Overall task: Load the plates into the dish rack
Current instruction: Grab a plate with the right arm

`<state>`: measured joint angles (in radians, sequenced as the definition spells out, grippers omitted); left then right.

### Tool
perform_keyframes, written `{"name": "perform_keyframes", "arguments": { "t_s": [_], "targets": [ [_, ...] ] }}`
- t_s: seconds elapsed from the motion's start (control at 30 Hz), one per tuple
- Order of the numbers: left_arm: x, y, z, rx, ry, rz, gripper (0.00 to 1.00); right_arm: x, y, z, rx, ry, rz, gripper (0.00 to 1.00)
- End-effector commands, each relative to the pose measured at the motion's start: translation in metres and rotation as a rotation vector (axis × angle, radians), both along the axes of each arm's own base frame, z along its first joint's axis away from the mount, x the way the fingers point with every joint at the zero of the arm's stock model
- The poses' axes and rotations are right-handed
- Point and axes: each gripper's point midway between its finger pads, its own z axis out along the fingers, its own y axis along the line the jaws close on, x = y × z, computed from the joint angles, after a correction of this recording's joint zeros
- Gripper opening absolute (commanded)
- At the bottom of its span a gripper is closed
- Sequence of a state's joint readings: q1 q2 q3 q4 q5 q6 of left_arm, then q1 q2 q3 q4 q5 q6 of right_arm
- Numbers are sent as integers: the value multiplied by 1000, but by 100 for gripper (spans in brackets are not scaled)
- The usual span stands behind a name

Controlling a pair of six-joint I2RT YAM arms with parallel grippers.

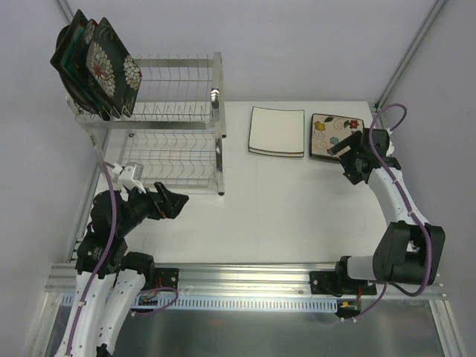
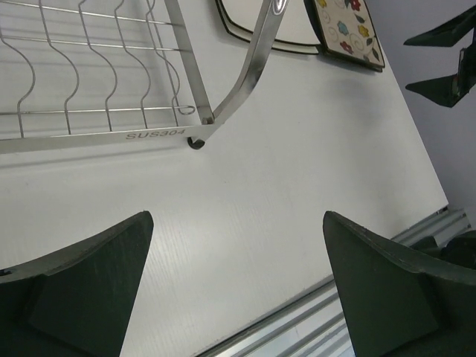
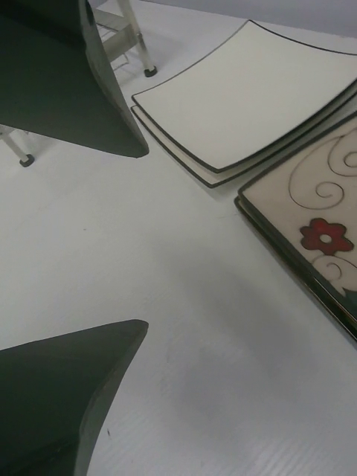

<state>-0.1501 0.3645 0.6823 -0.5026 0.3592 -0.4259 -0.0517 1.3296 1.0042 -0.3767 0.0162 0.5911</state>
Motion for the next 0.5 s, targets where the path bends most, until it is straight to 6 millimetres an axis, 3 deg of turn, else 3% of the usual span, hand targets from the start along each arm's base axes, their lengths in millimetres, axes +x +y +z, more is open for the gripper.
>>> {"name": "perform_keyframes", "arguments": {
  "t_s": [0.0,0.17,0.47],
  "targets": [
    [-1,-2,-7,33,-26,-30,99,19,-26,0,1,-34,-119,95],
    [3,5,-20,62,-19,6,99,30,-48,-9,38,-40,-189,92],
    [4,25,-27,106,-73,112,99,62,-50,-41,177,-53,-236,83]
  ]
}}
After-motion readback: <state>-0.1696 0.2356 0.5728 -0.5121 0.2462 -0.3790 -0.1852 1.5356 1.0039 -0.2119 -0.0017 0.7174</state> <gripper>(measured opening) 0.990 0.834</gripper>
